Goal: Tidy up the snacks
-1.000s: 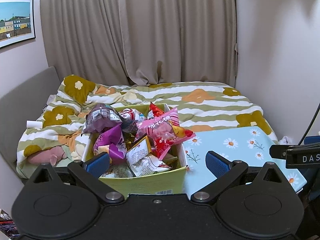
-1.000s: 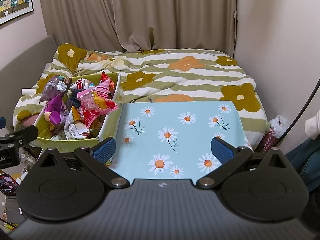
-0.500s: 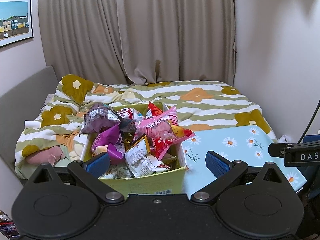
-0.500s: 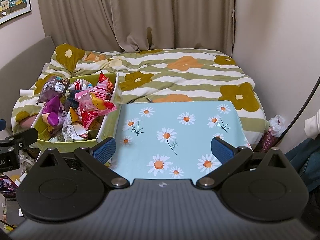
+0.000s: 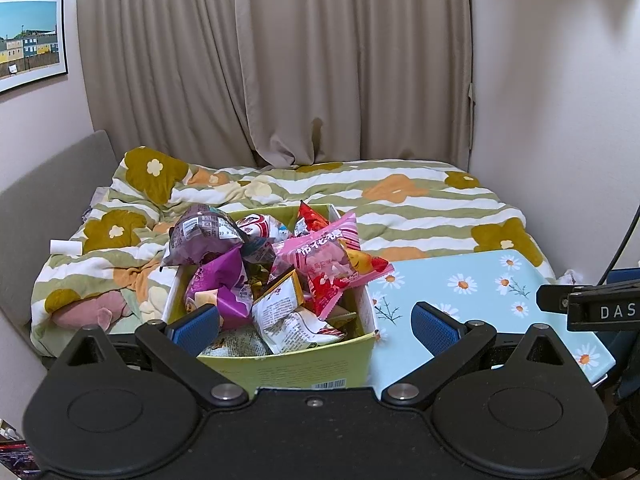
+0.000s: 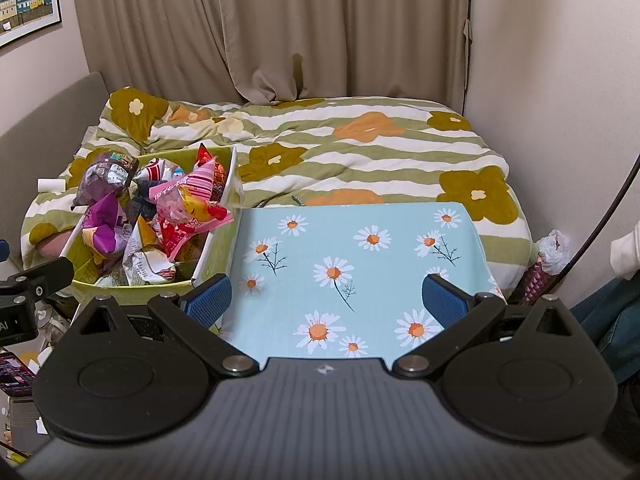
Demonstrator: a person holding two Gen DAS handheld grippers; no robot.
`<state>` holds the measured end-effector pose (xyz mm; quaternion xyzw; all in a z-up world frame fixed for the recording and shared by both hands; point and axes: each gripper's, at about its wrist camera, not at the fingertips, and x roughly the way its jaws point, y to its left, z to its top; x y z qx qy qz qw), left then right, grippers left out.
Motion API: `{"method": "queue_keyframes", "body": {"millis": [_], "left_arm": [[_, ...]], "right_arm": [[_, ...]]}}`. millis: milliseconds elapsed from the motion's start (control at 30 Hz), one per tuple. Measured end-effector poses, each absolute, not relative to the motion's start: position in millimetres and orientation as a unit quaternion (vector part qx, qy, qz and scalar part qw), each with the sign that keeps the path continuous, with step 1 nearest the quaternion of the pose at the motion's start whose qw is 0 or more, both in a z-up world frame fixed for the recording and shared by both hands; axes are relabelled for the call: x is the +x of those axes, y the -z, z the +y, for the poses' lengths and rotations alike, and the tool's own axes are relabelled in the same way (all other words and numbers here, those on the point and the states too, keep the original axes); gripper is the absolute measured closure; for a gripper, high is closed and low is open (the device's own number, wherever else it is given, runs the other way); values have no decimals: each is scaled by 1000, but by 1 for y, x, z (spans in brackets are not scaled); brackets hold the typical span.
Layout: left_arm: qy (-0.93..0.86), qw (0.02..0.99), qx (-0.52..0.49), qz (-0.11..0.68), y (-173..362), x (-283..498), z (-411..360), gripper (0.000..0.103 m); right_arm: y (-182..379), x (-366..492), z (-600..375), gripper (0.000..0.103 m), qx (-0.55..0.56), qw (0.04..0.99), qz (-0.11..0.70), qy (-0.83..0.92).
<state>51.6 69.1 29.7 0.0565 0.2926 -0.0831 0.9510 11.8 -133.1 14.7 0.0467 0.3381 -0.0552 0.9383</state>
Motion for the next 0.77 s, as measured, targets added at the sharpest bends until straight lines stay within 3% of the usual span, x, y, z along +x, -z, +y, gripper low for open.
{"method": "queue_keyframes", "body": {"millis": [767], "left_arm": [[91,953,40,287,-25,59,87,0]], "right_arm": [[-14,16,-132,0,46,938,340,57]]}}
